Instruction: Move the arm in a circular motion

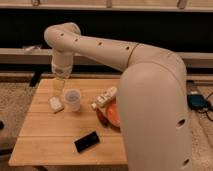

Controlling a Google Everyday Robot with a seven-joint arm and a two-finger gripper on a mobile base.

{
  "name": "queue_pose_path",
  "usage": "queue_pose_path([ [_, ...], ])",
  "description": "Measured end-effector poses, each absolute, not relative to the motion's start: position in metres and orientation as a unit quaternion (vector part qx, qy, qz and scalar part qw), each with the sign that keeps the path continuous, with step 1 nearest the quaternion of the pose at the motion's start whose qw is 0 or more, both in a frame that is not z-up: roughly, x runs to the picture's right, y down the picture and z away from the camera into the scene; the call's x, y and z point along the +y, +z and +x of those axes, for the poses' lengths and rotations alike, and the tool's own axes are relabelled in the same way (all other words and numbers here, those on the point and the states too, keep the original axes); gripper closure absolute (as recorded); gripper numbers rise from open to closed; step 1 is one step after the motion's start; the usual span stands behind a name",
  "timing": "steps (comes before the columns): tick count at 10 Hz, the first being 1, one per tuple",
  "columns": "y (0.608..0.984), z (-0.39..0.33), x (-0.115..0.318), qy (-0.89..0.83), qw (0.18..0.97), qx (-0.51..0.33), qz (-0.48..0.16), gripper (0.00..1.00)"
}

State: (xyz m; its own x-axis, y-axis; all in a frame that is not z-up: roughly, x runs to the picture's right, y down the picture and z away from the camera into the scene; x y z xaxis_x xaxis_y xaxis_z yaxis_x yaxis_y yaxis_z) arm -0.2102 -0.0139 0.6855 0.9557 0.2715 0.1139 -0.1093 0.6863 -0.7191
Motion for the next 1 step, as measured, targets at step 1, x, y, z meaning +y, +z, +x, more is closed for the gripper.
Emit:
queue_pose_path([
  [1, 0.6844, -0.2104, -0.0143, 0.104, 0.911, -0.109, -0.383, 0.2],
])
